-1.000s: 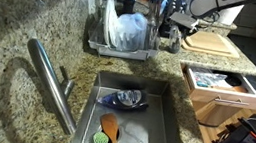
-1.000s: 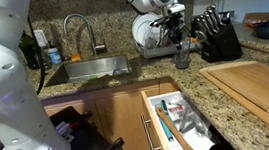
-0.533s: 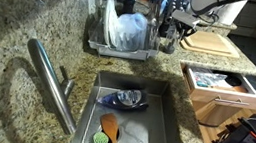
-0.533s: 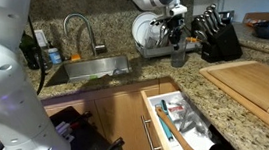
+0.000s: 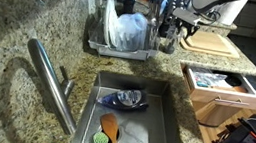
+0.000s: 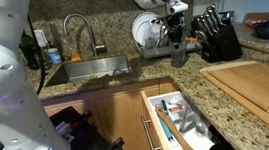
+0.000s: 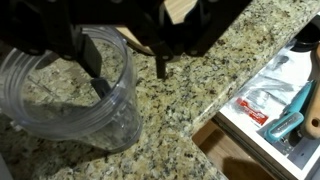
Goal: Remove the jar from the wooden board and put it on the countertop then close the open drawer
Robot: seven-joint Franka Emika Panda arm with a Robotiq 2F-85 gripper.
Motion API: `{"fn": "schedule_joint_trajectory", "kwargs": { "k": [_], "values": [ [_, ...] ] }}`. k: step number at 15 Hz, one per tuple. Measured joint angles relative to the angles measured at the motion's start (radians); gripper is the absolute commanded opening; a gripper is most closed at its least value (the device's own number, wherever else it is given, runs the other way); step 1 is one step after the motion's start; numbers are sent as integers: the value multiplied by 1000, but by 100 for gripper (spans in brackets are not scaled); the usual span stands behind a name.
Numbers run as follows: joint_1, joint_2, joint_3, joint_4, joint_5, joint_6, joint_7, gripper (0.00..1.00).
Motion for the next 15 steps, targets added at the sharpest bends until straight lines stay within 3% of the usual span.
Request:
{"fn": "schedule_joint_trajectory", "kwargs": {
  "k": [2,4,9,12,15],
  "values": [
    [1,-32,0,7,1,-81,-11,100],
    [10,-100,-1,7,-39,-206,-4,100],
    [71,-312,5,-31,-288,-571,112,100],
    [77,-394,38,-114,-378,-747,123,100],
    [74,-413,59,-246,-393,-816,123,100]
  ]
}}
